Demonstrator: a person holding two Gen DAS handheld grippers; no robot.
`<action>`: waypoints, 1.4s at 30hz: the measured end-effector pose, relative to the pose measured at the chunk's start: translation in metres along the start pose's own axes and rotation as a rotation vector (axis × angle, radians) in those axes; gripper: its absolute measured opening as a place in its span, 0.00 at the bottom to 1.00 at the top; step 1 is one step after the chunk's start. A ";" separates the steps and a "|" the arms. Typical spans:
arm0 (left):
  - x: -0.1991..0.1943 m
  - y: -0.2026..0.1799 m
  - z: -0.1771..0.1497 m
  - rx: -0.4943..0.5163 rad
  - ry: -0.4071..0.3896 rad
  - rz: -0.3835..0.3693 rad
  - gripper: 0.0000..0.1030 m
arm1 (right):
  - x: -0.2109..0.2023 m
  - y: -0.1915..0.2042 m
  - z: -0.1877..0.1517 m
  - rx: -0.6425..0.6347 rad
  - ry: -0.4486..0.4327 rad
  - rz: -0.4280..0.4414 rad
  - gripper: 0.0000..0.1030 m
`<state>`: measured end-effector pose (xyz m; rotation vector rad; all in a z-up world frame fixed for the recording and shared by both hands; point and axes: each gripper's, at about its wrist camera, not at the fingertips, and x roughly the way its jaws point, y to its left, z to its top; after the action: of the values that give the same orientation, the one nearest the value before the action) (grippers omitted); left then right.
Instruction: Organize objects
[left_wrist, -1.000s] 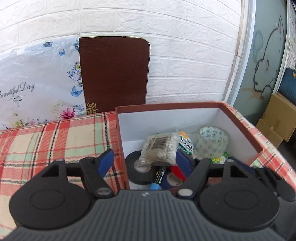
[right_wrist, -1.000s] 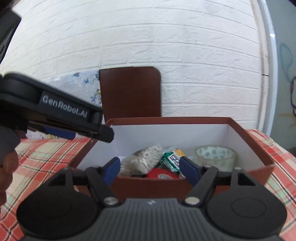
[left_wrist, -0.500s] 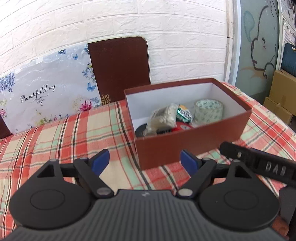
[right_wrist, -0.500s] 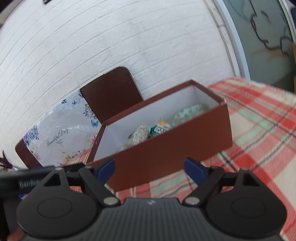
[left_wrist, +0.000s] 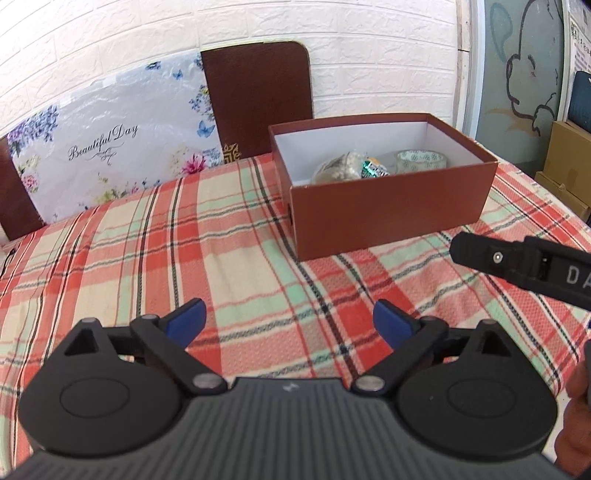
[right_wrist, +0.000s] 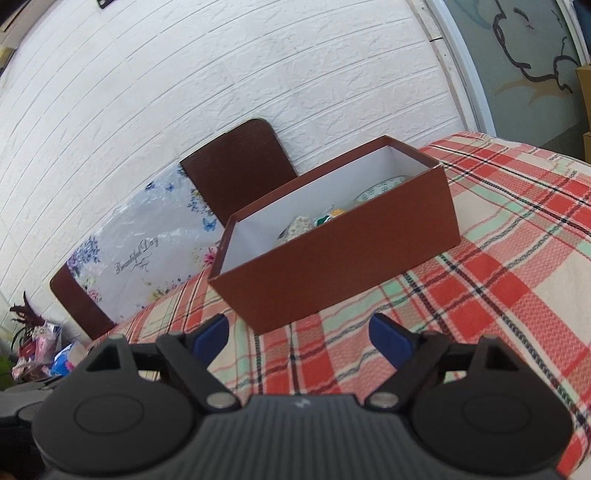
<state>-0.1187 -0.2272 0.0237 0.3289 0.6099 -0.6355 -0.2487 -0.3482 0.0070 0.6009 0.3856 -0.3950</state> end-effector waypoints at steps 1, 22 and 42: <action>-0.002 0.002 -0.002 -0.005 -0.001 0.007 0.96 | -0.003 0.003 -0.001 -0.008 -0.003 0.002 0.84; -0.020 0.009 -0.015 -0.024 -0.005 0.067 1.00 | -0.042 0.032 -0.014 -0.128 -0.075 -0.024 0.89; -0.002 0.000 -0.011 0.023 0.020 0.127 1.00 | -0.014 0.028 -0.018 -0.156 -0.054 -0.072 0.92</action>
<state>-0.1247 -0.2209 0.0159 0.3932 0.5966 -0.5185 -0.2519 -0.3122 0.0129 0.4242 0.3837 -0.4449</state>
